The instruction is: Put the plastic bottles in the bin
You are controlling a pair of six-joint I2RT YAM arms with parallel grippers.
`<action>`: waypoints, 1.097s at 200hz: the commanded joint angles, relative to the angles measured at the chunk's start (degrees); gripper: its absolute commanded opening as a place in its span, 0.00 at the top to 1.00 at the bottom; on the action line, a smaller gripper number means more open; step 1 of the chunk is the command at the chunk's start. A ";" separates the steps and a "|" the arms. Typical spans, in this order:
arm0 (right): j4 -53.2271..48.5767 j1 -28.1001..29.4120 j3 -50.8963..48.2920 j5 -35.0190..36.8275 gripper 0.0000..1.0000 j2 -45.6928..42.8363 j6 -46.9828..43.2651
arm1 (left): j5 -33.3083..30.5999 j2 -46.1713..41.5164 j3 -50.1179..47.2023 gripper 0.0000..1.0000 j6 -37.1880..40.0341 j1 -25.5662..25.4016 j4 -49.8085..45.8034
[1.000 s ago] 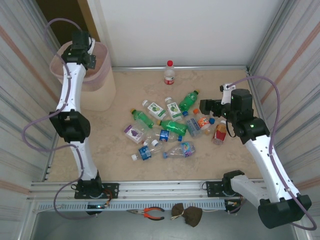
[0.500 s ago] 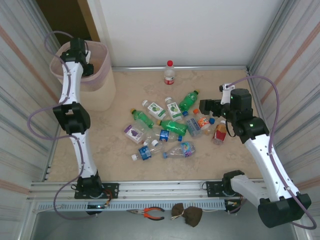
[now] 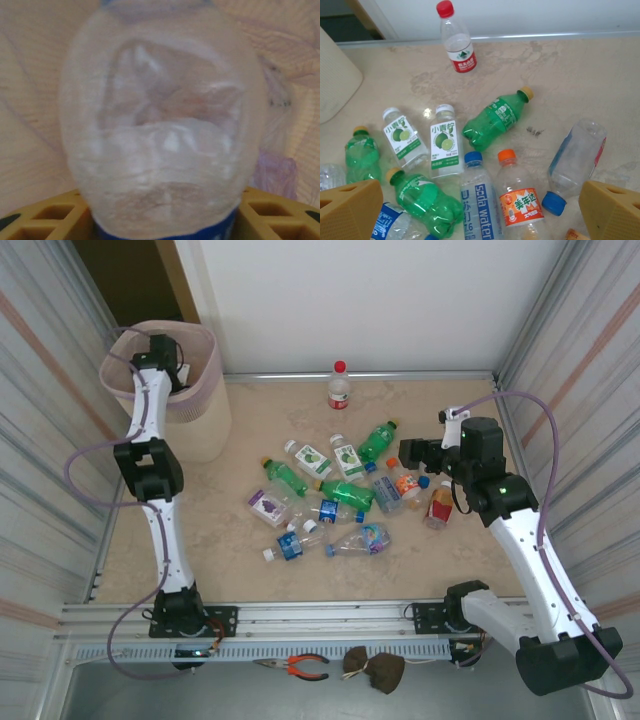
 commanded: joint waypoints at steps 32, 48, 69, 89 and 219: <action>-0.19 0.55 1.86 0.23 0.01 0.00 -1.13 | 4.12 -3.75 -2.74 0.33 -3.02 0.44 0.44; -0.28 0.59 2.12 0.07 0.01 -0.01 -1.19 | 4.64 -4.85 -2.79 0.28 -3.40 0.42 0.68; -0.54 0.68 2.66 0.06 0.01 -0.03 -1.37 | 5.26 -6.41 -3.15 0.26 -4.20 0.44 0.88; -0.81 0.81 2.96 0.14 0.01 -0.39 -1.47 | 6.19 -8.26 -3.45 0.24 -4.81 0.44 1.47; -1.48 1.71 2.99 0.67 0.01 -2.60 -1.47 | 13.54 -23.23 -5.47 0.26 -8.44 0.09 3.83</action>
